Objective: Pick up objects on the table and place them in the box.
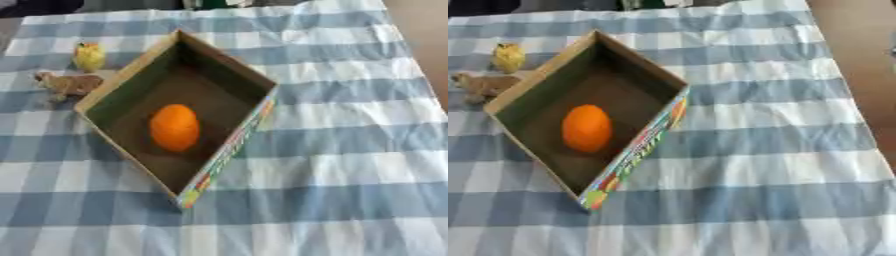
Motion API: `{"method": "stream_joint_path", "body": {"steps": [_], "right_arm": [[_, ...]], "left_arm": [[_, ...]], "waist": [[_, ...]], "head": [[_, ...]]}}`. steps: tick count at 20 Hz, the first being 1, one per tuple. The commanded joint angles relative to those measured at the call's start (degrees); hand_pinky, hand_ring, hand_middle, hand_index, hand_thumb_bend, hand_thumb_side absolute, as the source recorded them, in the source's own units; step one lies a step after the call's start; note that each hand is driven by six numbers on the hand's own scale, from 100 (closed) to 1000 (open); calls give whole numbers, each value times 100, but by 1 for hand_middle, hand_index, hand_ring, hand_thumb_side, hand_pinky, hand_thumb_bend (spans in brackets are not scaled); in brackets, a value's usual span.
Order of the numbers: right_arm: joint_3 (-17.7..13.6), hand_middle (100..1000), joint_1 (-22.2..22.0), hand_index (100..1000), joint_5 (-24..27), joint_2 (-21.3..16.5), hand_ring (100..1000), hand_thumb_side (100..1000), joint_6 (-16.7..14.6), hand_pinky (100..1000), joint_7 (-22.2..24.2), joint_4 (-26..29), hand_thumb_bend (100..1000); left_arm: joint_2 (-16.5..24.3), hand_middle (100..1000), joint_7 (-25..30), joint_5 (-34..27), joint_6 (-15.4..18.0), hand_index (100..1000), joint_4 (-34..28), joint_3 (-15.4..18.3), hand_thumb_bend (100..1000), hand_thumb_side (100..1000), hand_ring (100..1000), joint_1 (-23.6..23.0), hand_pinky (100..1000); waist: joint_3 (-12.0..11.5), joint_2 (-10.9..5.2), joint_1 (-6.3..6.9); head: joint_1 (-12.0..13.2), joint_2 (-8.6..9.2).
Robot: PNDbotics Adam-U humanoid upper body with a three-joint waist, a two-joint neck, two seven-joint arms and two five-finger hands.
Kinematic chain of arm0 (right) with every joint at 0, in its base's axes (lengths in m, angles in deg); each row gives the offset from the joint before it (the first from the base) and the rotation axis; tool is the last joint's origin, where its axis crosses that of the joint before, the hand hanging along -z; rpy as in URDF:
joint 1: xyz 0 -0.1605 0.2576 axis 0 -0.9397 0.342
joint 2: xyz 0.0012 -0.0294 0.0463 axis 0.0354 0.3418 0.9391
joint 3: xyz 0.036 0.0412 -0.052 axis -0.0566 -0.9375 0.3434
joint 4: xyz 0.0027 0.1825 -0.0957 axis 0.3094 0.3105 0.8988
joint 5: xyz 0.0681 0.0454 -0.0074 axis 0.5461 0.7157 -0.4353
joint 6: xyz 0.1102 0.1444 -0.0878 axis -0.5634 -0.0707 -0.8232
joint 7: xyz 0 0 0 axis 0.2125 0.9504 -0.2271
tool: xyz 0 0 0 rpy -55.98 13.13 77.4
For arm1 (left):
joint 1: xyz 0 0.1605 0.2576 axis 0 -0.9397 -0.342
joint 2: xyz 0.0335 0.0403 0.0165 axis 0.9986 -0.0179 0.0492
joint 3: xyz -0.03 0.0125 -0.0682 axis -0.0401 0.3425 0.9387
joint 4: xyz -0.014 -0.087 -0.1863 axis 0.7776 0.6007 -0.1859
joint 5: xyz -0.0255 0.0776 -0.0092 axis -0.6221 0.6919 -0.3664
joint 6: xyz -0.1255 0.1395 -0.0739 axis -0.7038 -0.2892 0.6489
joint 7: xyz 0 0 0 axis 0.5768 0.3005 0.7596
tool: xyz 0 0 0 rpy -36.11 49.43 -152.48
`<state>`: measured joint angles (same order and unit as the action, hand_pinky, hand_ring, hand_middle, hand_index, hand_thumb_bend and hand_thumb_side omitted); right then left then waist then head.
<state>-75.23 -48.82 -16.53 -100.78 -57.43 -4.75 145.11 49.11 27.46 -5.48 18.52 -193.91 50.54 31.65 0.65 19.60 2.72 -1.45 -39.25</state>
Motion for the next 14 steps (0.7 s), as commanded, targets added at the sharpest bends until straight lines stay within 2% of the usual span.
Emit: {"method": "stream_joint_path", "body": {"steps": [1,7,14], "right_arm": [[-114,717,20,853,143,-157,940,574,-91,792,-54,112,100],[-200,704,-52,843,270,-135,935,576,-288,793,-166,112,100],[-208,703,-80,846,329,-123,937,584,-266,795,-244,112,100]], "left_arm": [[387,647,460,295,60,808,212,-58,100,464,632,229,538],[783,676,1480,817,371,832,821,-241,100,384,681,755,583],[1084,715,3014,1741,1072,886,1963,-597,100,403,732,1554,618]], "waist": [[-3,-146,6],[27,-138,33],[87,-131,53]], "head": [[188,-30],[335,30],[341,84]]}}
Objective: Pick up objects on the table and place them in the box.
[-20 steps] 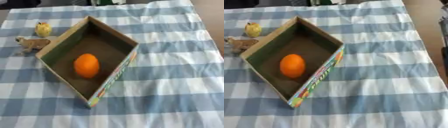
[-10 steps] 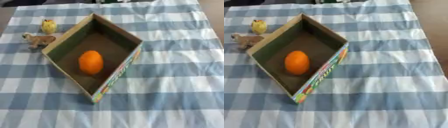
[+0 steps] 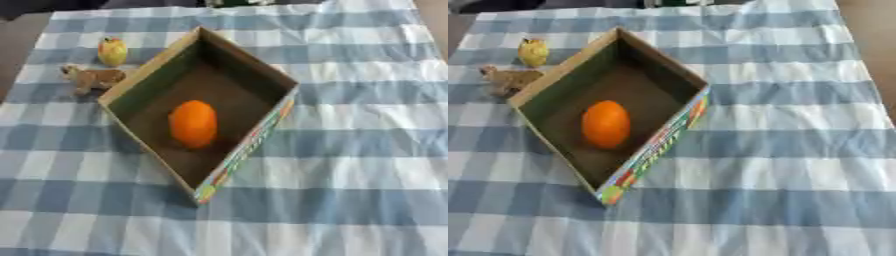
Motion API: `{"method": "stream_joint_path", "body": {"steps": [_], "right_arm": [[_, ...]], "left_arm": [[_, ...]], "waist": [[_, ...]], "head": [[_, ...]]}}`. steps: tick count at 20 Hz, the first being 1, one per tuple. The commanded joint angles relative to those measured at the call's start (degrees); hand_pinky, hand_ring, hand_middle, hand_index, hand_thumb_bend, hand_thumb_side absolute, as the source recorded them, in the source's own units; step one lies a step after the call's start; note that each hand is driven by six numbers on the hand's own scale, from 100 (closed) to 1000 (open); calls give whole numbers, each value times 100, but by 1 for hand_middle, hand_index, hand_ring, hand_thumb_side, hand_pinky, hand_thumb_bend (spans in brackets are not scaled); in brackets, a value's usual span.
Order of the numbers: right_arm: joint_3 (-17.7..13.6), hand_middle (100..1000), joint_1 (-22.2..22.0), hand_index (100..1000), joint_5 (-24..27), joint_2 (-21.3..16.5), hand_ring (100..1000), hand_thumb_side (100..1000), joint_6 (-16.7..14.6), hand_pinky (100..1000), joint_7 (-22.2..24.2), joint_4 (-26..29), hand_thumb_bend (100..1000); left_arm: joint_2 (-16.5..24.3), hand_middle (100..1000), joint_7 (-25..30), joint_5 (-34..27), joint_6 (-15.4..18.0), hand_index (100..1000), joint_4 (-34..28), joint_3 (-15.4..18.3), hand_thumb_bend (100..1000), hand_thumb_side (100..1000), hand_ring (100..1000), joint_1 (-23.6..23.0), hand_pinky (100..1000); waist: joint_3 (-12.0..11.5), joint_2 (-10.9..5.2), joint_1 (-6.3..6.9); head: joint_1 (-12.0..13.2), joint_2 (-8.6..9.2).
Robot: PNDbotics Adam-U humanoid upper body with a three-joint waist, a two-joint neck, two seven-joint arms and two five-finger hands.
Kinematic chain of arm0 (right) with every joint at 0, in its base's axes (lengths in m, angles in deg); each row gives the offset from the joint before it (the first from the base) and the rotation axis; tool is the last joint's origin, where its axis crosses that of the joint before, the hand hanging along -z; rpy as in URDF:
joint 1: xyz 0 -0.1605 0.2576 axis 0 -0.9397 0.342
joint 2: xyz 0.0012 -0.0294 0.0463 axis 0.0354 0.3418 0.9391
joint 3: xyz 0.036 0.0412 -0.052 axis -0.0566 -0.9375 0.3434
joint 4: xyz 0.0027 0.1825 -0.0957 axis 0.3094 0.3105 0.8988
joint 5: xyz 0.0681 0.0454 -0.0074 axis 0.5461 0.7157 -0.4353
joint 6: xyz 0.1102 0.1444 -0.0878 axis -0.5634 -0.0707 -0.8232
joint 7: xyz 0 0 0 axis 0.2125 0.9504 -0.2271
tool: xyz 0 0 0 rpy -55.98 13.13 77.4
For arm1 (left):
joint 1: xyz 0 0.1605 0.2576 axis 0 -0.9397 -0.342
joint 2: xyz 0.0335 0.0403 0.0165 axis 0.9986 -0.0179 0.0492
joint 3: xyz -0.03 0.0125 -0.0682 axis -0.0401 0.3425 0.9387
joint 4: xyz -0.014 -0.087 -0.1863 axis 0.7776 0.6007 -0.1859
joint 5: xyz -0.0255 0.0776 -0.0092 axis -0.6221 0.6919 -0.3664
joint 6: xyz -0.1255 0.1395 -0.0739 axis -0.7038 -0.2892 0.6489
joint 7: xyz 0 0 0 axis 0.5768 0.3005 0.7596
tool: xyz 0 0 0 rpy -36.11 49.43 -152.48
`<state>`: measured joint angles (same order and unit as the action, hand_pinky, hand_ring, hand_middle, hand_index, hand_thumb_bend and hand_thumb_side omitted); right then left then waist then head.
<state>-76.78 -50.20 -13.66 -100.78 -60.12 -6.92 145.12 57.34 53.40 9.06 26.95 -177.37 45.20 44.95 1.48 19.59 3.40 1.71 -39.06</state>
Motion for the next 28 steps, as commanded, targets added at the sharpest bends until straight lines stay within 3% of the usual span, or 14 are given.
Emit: {"method": "stream_joint_path", "body": {"steps": [1,6,11,14,21,25,28], "right_arm": [[-49,703,57,846,40,-121,937,585,12,795,-20,111,100],[-40,701,64,845,27,-104,938,589,49,796,10,111,100],[-47,698,35,843,4,-91,940,584,78,795,30,111,100],[-62,697,15,843,-2,-66,940,580,98,795,32,111,100],[-42,694,3,842,7,-31,940,578,109,796,82,111,100],[-36,693,-9,841,7,-20,940,577,112,796,106,111,100],[-35,692,-40,842,13,0,941,574,132,796,126,111,100]], "left_arm": [[259,717,581,385,334,887,496,-111,100,406,736,335,620],[163,747,1229,862,776,910,1367,-261,100,376,780,810,651],[22,768,1861,1124,1087,928,1955,-207,101,418,803,1112,673],[-12,782,2208,1158,1241,941,2109,-206,172,434,817,1192,686],[6,804,3004,1322,1389,963,2253,-187,237,381,840,1310,705],[67,825,3602,1395,1406,979,2283,-190,375,456,863,1348,724],[110,835,3973,1433,1442,989,2248,-169,426,464,872,1358,733]], "waist": [[13,-126,-12],[60,-98,9],[94,-66,30],[112,-51,43],[131,-41,58],[132,-38,65],[128,-35,66]], "head": [[23,82],[25,139],[0,186],[-24,213],[-28,226],[-26,226],[-27,232]]}}
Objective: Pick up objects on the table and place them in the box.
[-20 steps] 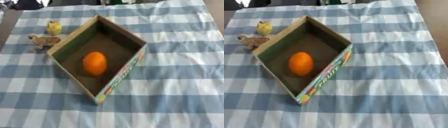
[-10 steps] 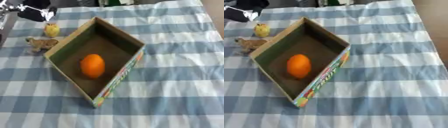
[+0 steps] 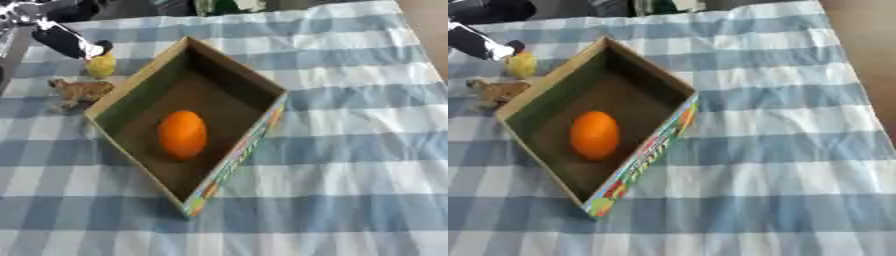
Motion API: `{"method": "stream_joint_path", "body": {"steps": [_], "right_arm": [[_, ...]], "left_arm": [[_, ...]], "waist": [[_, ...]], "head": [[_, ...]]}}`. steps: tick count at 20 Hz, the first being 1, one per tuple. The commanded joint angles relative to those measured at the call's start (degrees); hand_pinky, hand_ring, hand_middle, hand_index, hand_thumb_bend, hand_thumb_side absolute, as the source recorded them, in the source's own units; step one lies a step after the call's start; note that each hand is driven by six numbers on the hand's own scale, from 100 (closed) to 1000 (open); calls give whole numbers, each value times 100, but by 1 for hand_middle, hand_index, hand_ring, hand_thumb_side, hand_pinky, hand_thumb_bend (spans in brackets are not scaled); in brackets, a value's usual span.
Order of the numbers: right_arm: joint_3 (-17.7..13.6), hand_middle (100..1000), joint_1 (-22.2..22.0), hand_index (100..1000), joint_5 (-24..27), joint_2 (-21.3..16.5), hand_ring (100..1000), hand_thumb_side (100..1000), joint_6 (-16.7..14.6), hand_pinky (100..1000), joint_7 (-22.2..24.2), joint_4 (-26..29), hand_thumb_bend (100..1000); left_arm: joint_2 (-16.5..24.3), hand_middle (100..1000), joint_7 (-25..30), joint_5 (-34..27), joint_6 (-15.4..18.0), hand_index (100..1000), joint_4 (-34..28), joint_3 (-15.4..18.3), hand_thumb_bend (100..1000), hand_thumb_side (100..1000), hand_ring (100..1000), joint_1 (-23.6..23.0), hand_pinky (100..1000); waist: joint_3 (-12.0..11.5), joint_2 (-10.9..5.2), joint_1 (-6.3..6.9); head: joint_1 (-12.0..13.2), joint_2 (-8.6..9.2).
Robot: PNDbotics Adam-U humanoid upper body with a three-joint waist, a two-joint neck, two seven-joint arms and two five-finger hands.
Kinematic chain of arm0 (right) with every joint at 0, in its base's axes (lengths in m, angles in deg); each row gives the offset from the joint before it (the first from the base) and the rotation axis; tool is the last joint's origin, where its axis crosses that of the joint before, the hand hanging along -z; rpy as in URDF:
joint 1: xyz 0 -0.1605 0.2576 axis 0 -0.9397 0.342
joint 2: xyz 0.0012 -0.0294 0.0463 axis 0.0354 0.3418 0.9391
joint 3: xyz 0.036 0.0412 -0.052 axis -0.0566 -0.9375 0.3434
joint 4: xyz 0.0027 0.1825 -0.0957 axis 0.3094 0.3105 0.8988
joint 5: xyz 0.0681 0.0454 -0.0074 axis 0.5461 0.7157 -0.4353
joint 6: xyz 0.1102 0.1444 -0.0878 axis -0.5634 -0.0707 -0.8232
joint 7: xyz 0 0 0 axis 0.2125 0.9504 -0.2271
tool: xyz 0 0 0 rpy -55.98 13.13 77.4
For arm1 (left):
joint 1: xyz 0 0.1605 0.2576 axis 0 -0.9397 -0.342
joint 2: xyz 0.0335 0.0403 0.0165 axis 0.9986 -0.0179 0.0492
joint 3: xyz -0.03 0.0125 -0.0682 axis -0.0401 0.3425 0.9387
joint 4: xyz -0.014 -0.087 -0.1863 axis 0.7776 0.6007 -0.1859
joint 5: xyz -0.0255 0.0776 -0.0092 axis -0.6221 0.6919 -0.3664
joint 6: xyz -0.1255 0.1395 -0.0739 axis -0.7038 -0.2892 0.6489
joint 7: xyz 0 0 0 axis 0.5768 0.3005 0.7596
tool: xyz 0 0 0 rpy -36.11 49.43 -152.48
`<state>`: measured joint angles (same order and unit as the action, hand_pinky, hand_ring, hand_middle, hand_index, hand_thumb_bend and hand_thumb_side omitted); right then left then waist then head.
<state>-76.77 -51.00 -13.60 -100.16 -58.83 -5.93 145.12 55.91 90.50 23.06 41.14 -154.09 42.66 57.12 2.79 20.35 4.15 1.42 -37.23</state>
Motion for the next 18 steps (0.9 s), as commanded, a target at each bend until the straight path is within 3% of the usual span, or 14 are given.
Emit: {"method": "stream_joint_path", "body": {"steps": [1,9,16,18], "right_arm": [[-39,692,31,842,7,-53,941,574,7,796,34,111,100],[-47,689,3,840,6,-30,941,573,30,797,58,111,100],[-66,685,-43,838,7,-2,942,568,85,797,68,111,100],[-71,685,-44,839,5,8,942,567,94,798,69,111,100]], "left_arm": [[266,839,349,24,42,994,-89,90,427,443,874,140,735],[360,855,1084,149,86,1000,-34,113,501,446,892,155,751],[366,831,1142,355,65,998,174,90,515,439,882,78,747],[350,814,1142,383,78,962,210,63,516,437,872,49,741]], "waist": [[-5,-110,-8],[-10,-106,-3],[-13,-88,-2],[-5,-82,-8]], "head": [[4,54],[4,68],[4,75],[8,81]]}}
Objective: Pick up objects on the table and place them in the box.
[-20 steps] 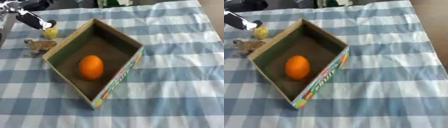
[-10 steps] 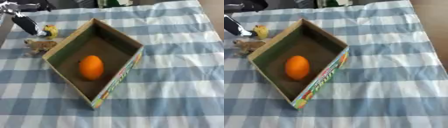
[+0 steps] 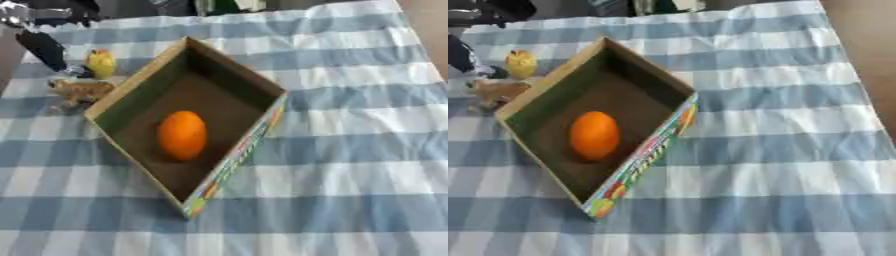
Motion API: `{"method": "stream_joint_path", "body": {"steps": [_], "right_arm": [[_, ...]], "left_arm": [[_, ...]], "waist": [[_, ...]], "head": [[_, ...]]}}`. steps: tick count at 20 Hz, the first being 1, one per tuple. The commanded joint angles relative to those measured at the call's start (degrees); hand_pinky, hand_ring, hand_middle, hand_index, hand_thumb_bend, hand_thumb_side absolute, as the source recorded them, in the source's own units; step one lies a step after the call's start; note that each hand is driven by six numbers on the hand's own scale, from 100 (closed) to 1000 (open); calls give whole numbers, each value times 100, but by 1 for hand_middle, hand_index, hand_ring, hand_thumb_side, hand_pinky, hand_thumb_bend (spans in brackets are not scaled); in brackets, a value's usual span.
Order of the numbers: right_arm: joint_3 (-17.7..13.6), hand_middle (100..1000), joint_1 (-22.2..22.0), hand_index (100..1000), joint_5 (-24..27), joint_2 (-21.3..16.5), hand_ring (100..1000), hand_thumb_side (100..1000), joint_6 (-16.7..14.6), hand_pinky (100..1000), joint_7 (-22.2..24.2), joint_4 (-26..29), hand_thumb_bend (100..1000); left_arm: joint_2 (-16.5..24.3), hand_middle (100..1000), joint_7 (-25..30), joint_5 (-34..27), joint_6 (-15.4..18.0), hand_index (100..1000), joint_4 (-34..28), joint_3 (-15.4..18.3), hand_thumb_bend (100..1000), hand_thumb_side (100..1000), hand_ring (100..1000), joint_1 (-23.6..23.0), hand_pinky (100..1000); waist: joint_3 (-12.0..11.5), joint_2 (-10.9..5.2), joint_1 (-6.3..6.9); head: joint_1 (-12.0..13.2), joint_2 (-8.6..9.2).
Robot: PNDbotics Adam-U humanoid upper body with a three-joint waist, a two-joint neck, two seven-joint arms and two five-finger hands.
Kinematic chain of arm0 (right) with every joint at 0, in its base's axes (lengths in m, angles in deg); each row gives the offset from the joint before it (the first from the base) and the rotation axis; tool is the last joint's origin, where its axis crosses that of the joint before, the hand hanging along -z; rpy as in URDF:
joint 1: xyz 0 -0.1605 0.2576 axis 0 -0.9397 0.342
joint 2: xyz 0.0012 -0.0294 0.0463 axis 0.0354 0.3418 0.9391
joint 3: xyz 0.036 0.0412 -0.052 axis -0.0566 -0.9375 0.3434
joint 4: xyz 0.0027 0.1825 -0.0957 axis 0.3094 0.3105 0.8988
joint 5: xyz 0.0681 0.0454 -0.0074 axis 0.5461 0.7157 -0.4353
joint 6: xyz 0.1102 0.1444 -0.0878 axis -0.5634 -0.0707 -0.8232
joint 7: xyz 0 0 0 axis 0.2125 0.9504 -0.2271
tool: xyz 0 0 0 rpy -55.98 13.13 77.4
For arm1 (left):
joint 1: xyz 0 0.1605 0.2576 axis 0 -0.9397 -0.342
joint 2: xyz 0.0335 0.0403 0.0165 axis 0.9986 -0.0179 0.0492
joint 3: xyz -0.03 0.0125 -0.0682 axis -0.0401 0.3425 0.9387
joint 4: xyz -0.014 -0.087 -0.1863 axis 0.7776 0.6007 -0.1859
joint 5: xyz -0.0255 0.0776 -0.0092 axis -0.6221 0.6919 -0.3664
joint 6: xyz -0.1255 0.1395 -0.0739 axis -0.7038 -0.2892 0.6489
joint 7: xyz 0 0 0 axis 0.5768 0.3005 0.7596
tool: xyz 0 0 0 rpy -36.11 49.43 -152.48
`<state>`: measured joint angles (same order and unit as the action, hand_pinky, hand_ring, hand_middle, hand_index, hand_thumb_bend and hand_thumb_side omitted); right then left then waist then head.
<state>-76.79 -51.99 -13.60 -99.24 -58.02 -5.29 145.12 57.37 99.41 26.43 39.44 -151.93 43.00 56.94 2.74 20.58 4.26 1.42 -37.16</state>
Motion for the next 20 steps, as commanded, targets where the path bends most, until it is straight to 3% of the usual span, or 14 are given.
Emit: {"method": "stream_joint_path", "body": {"steps": [1,12,18,20], "right_arm": [[-74,684,54,839,4,-79,942,567,15,798,2,111,100],[-118,680,49,839,9,-39,944,567,30,800,-11,111,100],[-134,677,40,840,19,-17,946,566,38,801,-6,111,100],[-137,676,38,840,22,-14,946,567,39,801,-5,111,100]], "left_arm": [[191,808,251,62,252,950,11,16,513,415,869,53,737],[118,796,251,282,331,927,232,-99,451,285,856,-106,718],[119,789,251,428,380,918,374,-141,370,142,849,-132,707],[127,788,251,514,381,921,421,-161,376,145,848,-140,705]], "waist": [[4,-101,-22],[62,-47,-44],[69,-27,-41],[70,-23,-42]], "head": [[11,77],[18,96],[26,114],[27,114]]}}
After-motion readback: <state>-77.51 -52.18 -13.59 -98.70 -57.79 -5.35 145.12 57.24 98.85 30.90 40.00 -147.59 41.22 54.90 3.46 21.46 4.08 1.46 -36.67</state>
